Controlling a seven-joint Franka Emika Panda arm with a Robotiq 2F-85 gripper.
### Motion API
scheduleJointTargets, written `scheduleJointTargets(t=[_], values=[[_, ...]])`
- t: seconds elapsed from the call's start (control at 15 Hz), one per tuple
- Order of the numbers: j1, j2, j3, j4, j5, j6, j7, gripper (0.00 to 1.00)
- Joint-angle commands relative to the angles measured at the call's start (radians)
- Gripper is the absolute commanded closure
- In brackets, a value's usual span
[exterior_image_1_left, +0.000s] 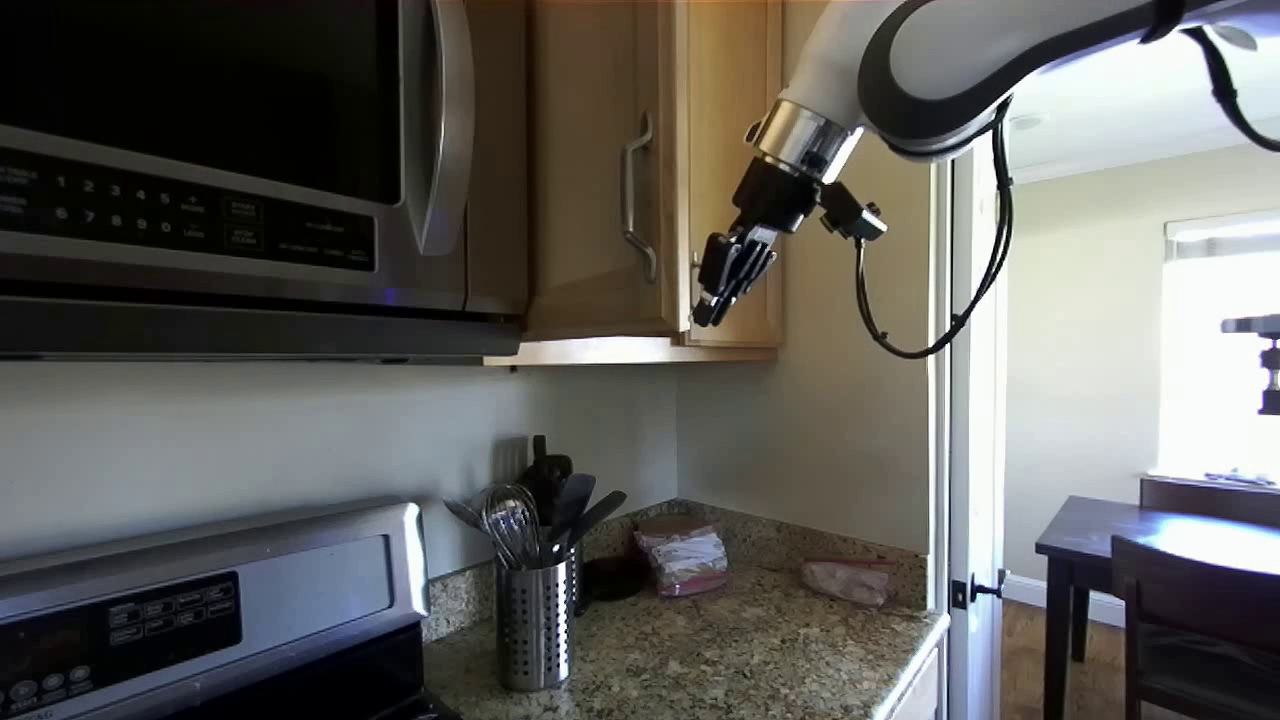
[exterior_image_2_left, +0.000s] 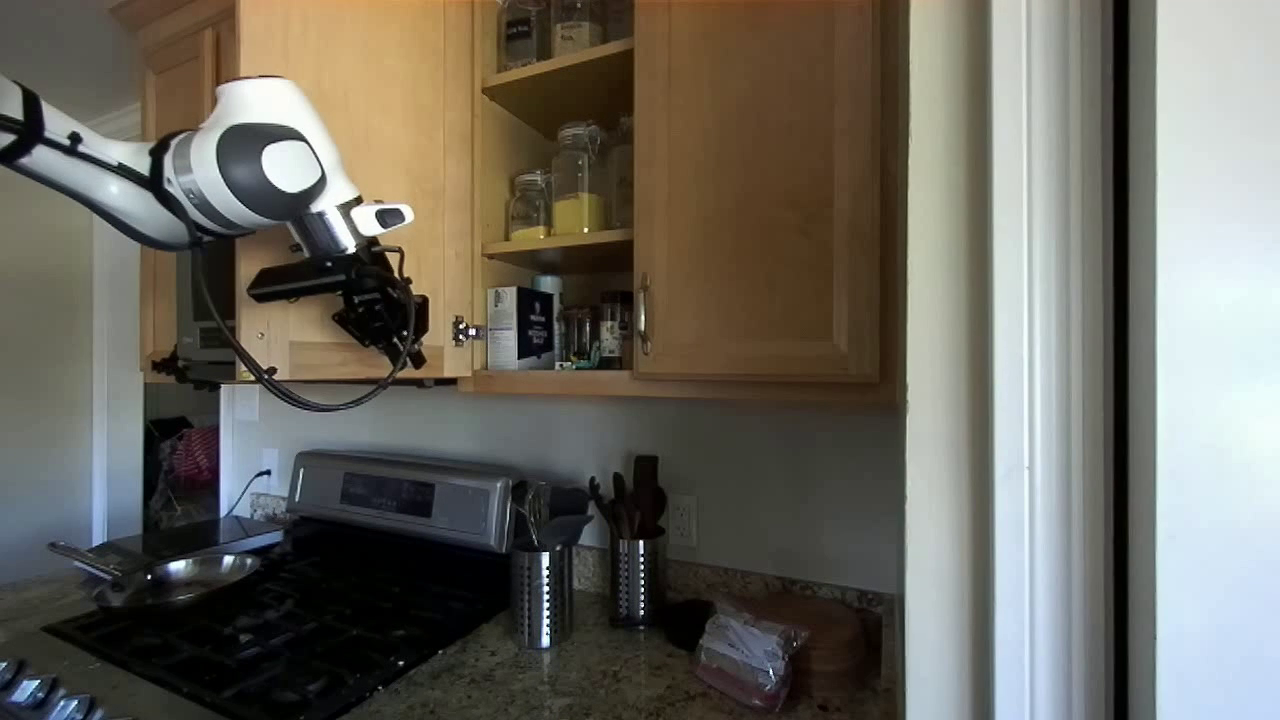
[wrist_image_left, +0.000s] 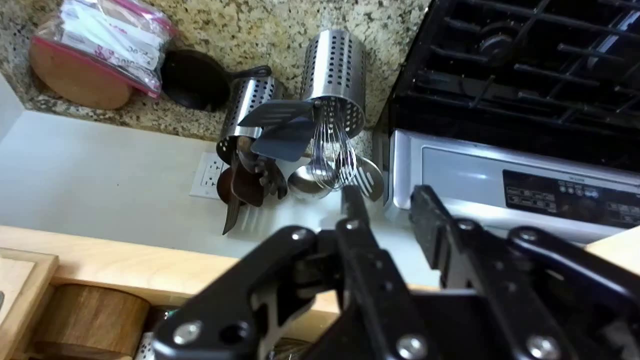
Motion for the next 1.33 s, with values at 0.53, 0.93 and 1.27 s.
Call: scheduleJointTargets(t=[0.53, 0.93, 1.27], values=[[-0.084, 0.272, -0.030, 0.165, -0.085, 0.282, 0.000, 0.00], [-0.075, 0.280, -0.049, 0.171, -0.065, 0.264, -0.003, 0.00], [-0.076, 0.280, -0.049, 0.172, -0.066, 0.264, -0.003, 0.00]])
